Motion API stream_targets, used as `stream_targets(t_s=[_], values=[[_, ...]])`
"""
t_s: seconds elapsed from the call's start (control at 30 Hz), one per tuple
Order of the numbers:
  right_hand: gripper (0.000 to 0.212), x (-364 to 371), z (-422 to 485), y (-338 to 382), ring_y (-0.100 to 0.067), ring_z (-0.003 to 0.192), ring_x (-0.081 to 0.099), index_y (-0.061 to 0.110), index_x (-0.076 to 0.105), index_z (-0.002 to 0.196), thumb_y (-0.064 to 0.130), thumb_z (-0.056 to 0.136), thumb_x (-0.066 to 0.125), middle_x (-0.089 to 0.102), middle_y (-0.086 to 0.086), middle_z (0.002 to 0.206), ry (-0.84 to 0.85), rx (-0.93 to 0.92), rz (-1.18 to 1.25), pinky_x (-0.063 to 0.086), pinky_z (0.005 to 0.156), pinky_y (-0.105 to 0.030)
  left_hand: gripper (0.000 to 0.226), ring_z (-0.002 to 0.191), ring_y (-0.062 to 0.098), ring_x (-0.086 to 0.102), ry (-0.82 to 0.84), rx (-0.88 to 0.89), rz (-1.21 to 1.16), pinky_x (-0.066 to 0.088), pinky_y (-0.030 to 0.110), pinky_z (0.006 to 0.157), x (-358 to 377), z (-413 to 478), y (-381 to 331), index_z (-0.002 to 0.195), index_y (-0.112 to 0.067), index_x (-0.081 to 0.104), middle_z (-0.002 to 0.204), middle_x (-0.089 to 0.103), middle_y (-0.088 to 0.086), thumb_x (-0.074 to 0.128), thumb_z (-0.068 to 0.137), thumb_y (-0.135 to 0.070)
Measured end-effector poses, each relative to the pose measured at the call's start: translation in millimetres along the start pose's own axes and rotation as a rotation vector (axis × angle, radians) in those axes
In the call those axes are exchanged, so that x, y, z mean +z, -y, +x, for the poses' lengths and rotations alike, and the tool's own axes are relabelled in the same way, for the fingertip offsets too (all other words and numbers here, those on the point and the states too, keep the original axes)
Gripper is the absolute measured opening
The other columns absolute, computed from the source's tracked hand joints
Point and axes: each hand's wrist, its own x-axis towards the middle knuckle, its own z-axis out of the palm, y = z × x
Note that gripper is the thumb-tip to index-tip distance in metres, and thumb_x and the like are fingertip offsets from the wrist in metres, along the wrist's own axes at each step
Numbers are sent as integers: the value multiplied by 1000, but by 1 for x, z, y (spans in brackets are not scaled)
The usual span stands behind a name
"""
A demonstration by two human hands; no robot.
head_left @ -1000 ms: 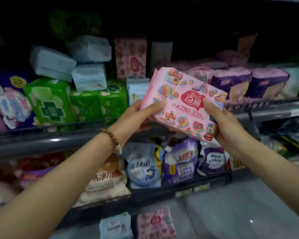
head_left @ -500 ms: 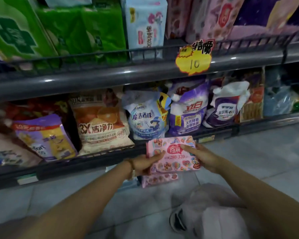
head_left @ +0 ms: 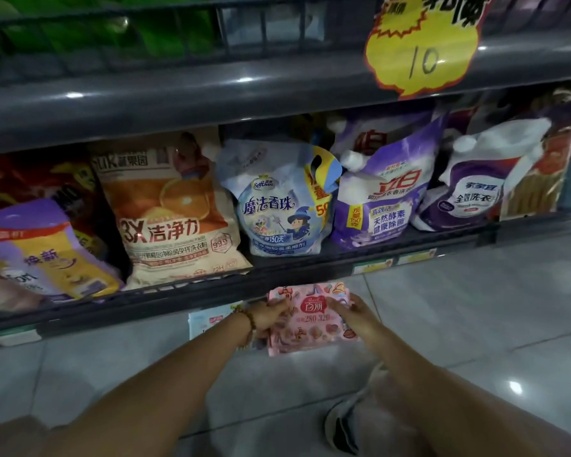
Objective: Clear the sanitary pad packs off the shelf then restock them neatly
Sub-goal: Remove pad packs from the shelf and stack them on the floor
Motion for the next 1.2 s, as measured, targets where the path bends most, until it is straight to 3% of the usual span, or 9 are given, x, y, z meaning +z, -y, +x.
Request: stream_targets(t_s=[0.1, 0.2, 0.3, 0.4, 0.53, 0.77, 1.0, 1.07, 1.2], values=[[24, 1, 4, 9, -25, 88, 71, 15, 63, 108, 30, 90, 64, 74, -8, 97, 46, -29, -4, 56, 85, -42, 27, 77, 24, 64, 36, -6, -4, 50, 32, 61, 1, 0, -6, 88, -28, 58, 96, 67, 5, 41, 97, -47], [27, 5, 4, 13, -21, 86, 71, 13, 61, 111, 29, 90, 64, 74, -8, 99, 58, -39, -16, 57, 82, -38, 15, 96, 29, 66, 13, 9, 15, 55, 43, 81, 0, 1, -6, 88, -32, 60, 108, 67, 8, 49, 96, -39], [22, 5, -6, 18, -13, 80, 67, 10, 55, 108, 22, 91, 63, 68, -3, 97, -2, -50, -41, 55, 67, -23, 18, 91, 24, 66, -59, 46, -43, 53, 40, 89, -4, -3, -7, 96, -15, 64, 107, 68, 12, 58, 92, -31], [61, -2, -20, 31, -26, 114, 58, 10, 37, 142, 27, 91, 64, 48, -9, 140, -145, -64, -127, 44, 78, -23, 41, 97, 23, 61, -180, 157, 103, 50, 33, 85, -9, -20, -17, 112, 0, 61, 110, 65, 12, 62, 88, -34], [50, -19, -48, 63, -26, 125, 49, 9, 49, 136, 35, 94, 56, 50, -11, 141, -152, -174, -239, 37, 92, -25, 43, 114, 23, 54, -289, 357, 264, 40, 27, 98, -8, -69, -44, 131, 0, 50, 131, 54, 13, 54, 95, -23], [63, -71, -163, 145, -10, 134, 33, 23, 36, 144, 46, 90, 58, 34, 9, 144, -156, -597, -572, 30, 110, -28, 54, 132, 19, 41, -420, 886, 751, 31, 21, 104, -3, -201, -109, 142, -14, 37, 145, 42, 3, 53, 95, -33], [60, -126, -261, 256, -5, 128, 35, 28, 36, 142, 37, 89, 62, 35, 10, 143, -415, -994, -565, 34, 105, -28, 60, 136, 19, 31, -921, 1492, 1025, 16, 25, 112, -14, -331, -212, 144, -18, 34, 147, 37, 1, 50, 93, -44], [62, -136, -273, 283, -5, 129, 33, 28, 33, 143, 37, 89, 62, 31, 10, 145, -457, -1009, -500, 32, 103, -26, 64, 142, 22, 22, -1034, 1486, 1047, 9, 31, 116, -28, -344, -241, 148, -19, 28, 153, 29, 2, 47, 94, -48], [75, -145, -266, 334, -14, 137, 29, 22, 26, 148, 35, 87, 67, 24, 0, 152, -574, -1067, -387, 28, 110, -29, 64, 146, 21, 2, -1098, 1177, 1119, -1, 39, 118, -55, -341, -287, 151, -32, 7, 160, 5, -5, 28, 96, -57]])
